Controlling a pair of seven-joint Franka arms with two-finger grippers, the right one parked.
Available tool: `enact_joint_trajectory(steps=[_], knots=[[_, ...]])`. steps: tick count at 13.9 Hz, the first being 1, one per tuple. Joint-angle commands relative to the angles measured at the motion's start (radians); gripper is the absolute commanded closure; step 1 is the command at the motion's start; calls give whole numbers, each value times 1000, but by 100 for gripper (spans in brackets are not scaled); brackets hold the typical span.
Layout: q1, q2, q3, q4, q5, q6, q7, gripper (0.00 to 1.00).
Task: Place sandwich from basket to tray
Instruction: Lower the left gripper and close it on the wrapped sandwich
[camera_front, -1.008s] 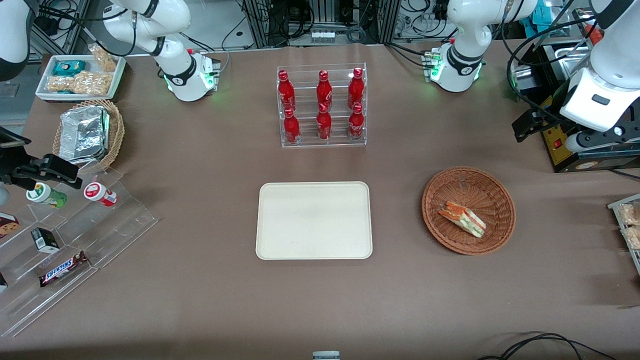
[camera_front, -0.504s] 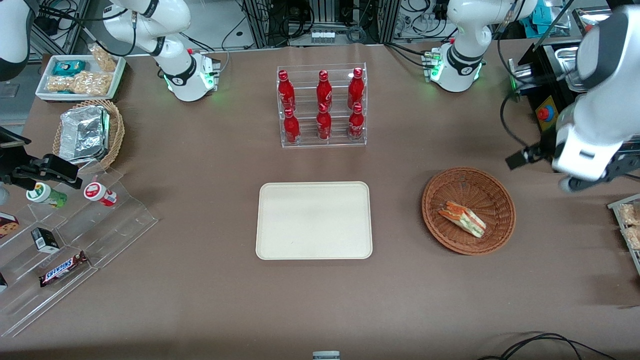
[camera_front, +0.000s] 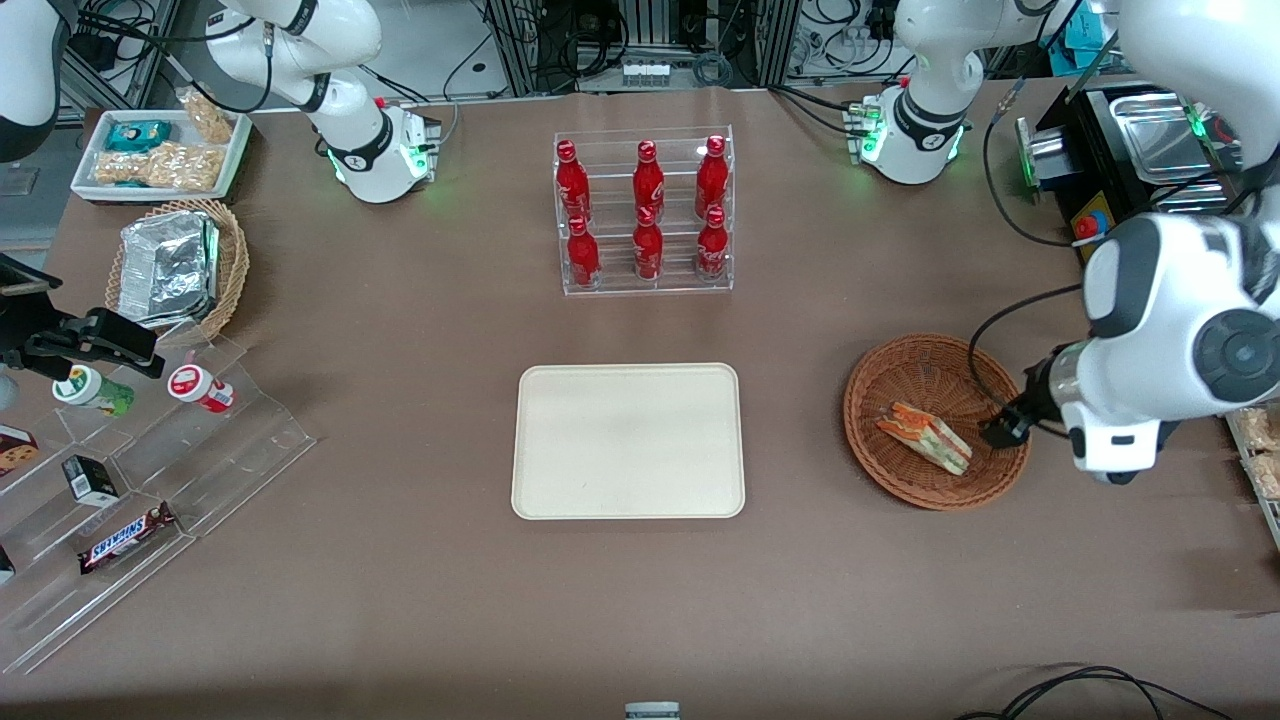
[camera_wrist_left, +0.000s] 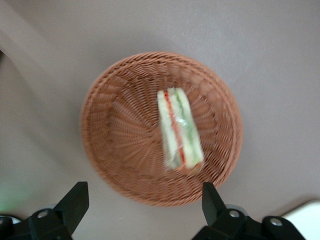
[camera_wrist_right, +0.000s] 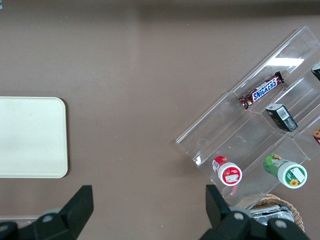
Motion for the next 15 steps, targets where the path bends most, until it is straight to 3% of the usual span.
enact_joint_trajectory(steps=[1,10,15], knots=[[-7,47,-4,-11,-9,100,-145,0],[-11,190,-6,-40,2,243,-185,0],[-9,193,-6,-103,5,350,-227,0]])
